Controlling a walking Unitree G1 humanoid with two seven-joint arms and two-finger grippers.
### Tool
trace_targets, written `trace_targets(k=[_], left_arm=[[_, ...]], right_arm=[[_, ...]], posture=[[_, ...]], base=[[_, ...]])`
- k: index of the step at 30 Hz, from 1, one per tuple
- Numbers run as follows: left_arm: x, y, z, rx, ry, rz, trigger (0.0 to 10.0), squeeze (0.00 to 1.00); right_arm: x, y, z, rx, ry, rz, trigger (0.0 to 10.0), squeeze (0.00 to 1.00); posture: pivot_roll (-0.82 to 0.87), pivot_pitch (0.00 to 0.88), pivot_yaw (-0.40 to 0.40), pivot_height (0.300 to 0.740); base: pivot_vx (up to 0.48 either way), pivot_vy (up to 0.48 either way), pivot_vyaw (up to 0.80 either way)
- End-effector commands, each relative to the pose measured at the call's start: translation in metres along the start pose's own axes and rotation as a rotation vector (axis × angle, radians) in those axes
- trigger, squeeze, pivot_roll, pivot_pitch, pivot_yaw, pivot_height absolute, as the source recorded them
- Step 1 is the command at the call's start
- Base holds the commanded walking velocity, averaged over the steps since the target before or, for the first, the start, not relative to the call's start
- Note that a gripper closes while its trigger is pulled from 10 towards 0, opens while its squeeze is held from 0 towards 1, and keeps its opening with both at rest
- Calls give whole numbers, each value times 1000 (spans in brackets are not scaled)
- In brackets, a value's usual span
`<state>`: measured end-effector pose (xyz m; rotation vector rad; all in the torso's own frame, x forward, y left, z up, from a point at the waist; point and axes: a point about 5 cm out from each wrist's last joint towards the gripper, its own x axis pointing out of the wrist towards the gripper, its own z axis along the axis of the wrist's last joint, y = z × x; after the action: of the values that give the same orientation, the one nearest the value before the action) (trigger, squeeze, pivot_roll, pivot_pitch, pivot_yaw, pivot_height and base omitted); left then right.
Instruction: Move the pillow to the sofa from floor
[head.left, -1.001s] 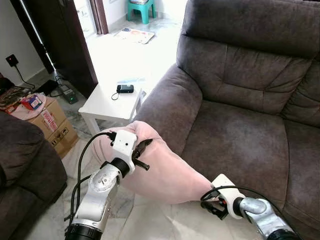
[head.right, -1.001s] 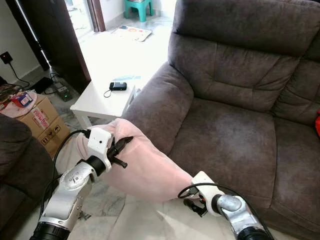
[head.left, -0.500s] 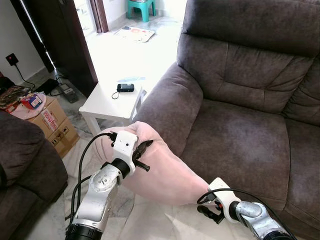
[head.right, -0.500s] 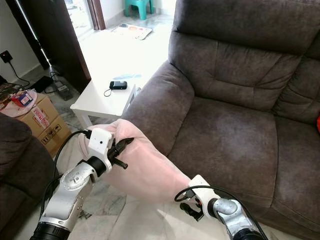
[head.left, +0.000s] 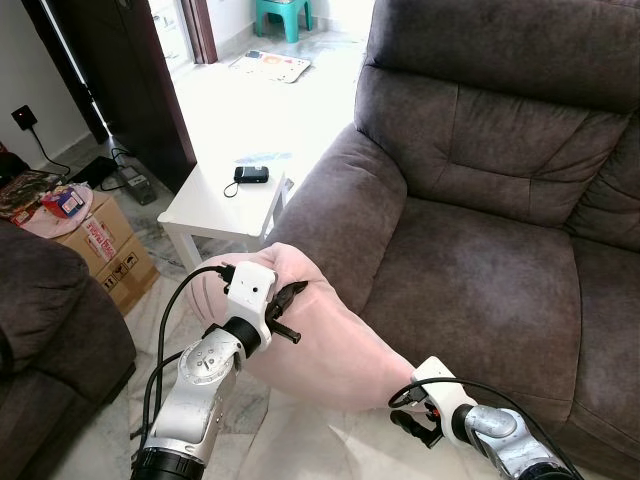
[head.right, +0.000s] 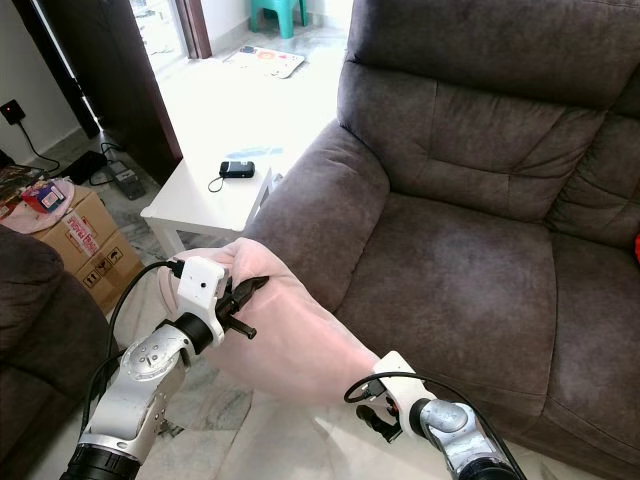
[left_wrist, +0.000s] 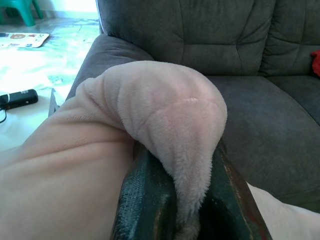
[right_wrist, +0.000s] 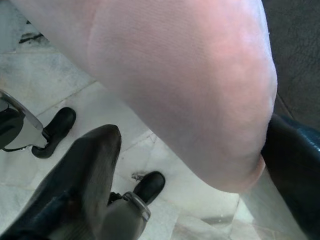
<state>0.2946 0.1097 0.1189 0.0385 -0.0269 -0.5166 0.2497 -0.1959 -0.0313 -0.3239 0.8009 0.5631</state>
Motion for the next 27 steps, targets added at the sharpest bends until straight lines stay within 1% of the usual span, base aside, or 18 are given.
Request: trace_targets(k=[1,11,27], left_arm=[[6,-2,23,7,-97,-26,10000,0],[6,-2,22,-1,-98,-23,10000,0],[7,-1,24,-19,-104,-22,10000,0]], right_arm=[[0,0,-2,17,3,-8,0,0],[0,2,-5,6,14,7,0,0],[2,4,-4,16,0,-3,0,0]], posture=[[147,99,15,740],[145,103,13,740],[147,101,15,740]], base=[[0,0,0],[0,0,0],[0,0,0]])
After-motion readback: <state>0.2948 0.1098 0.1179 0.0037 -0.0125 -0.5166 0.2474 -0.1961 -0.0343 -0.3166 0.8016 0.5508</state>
